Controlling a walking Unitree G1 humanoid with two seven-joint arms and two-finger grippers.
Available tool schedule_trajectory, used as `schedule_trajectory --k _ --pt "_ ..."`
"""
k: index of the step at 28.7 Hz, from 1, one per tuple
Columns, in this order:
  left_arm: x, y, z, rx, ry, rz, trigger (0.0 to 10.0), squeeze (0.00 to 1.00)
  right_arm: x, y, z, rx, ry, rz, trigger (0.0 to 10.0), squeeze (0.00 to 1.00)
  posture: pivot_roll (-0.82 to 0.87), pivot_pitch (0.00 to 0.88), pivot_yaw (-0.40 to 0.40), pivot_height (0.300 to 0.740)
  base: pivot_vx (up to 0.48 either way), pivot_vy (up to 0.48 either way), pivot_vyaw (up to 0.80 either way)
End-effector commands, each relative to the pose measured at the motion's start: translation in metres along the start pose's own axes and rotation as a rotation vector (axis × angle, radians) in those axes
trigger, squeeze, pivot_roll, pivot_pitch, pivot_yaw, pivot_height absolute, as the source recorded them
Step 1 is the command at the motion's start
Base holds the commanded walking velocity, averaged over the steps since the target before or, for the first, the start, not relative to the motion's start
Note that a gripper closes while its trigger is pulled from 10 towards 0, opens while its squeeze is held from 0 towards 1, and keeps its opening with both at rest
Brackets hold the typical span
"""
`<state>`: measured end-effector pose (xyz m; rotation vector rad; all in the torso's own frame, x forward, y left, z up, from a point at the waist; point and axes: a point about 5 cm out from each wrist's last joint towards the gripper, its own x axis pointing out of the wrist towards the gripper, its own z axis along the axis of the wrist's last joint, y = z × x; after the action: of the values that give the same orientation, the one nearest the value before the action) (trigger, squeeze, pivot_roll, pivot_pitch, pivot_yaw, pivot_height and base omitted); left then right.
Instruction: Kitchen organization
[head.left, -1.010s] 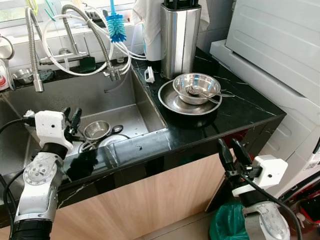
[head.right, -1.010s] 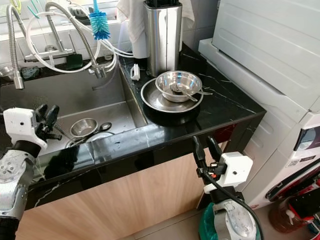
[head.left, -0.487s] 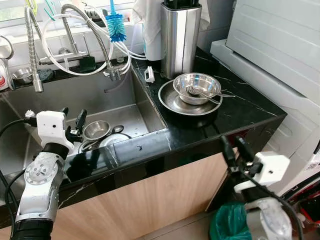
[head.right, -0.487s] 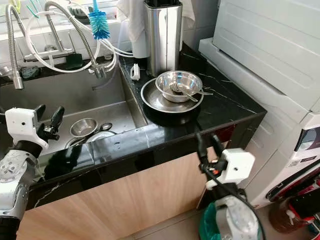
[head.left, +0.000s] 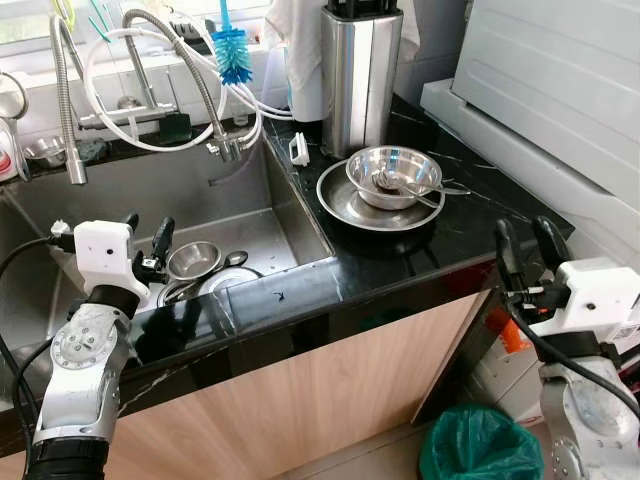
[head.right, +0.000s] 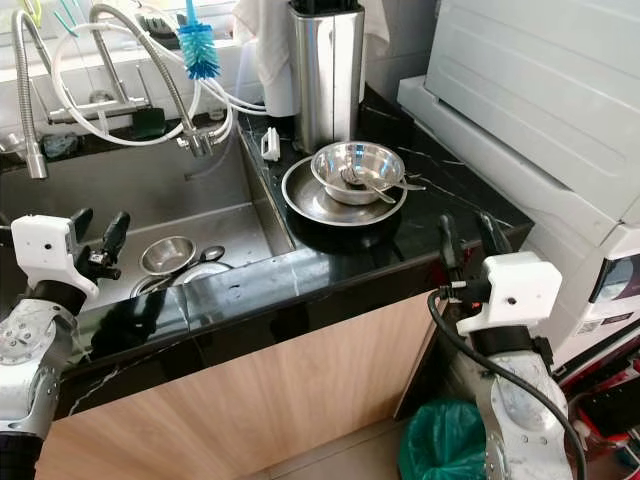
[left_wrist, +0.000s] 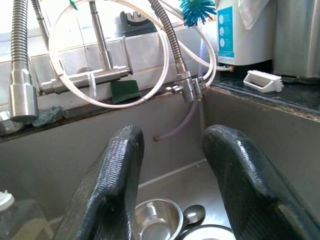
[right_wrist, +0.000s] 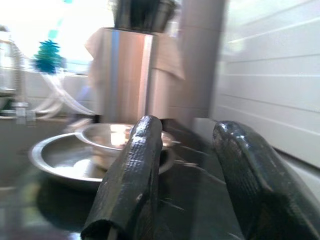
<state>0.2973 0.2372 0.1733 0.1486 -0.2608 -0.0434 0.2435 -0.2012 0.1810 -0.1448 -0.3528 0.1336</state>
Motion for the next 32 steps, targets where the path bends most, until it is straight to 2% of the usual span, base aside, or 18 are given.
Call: schedule_trajectory --k 1,2,6,14,15,20,21,23,27,28,29,32 --pt "0.002 -0.001 0.006 0.005 -0.016 -0.003 10.0 0.0 0.002 0.005 -0.003 0.036 0.015 0.057 10.0 0.0 -0.01 0.023 0.048 0.74 0.0 0.0 0.0" --pt "0.002 -0.002 0.006 0.001 -0.016 -0.002 10.0 0.0 0.006 0.003 -0.007 0.028 0.024 0.085 10.0 1.0 -0.01 0.029 0.047 0.74 0.0 0.0 0.0" --pt "0.002 -0.005 0.005 -0.011 -0.016 0.0 10.0 0.0 0.014 -0.005 -0.016 0.04 0.033 0.05 10.0 1.0 -0.01 0.034 0.043 0.74 0.0 0.0 0.0" --pt "0.001 -0.005 0.007 -0.014 -0.021 0.008 10.0 0.0 0.022 -0.006 -0.025 0.033 0.052 0.061 10.0 1.0 0.0 0.041 0.04 0.74 0.0 0.0 0.0" --pt "0.001 -0.004 0.007 -0.015 -0.021 0.011 10.0 0.0 0.025 -0.007 -0.03 0.035 0.061 0.068 10.0 0.0 0.0 0.043 0.04 0.74 0.0 0.0 0.0" --pt "0.001 -0.005 0.008 -0.017 -0.022 0.015 10.0 0.0 0.033 -0.008 -0.035 0.077 0.055 0.112 10.0 0.0 0.0 0.046 0.04 0.74 0.0 0.0 0.0" --pt "0.001 -0.005 0.009 -0.019 -0.021 0.016 10.0 0.0 0.035 -0.005 -0.038 0.098 0.059 0.142 10.0 1.0 0.0 0.046 0.041 0.74 0.0 0.0 0.0" --pt "0.002 -0.005 0.009 -0.02 -0.021 0.015 10.0 0.0 0.037 -0.003 -0.039 0.107 0.058 0.166 10.0 1.0 0.01 0.049 0.041 0.74 0.0 0.0 0.0" --pt "0.002 -0.006 0.009 -0.024 -0.022 0.015 10.0 0.0 0.044 -0.001 -0.04 0.068 0.053 0.163 10.0 1.0 0.0 0.05 0.042 0.74 0.0 0.0 0.0" --pt "0.002 -0.006 0.009 -0.025 -0.022 0.015 10.0 0.0 0.047 -0.001 -0.041 0.065 0.051 0.163 10.0 0.38 0.01 0.051 0.043 0.74 0.0 0.0 0.0" --pt "0.003 -0.007 0.009 -0.026 -0.022 0.014 10.0 0.0 0.051 -0.001 -0.042 0.065 0.049 0.168 10.0 0.0 0.01 0.052 0.044 0.74 0.0 0.0 0.0" --pt "0.003 -0.007 0.009 -0.028 -0.022 0.015 10.0 0.0 0.057 -0.002 -0.045 0.049 0.055 0.173 10.0 0.0 0.01 0.052 0.045 0.74 0.0 0.0 0.0"
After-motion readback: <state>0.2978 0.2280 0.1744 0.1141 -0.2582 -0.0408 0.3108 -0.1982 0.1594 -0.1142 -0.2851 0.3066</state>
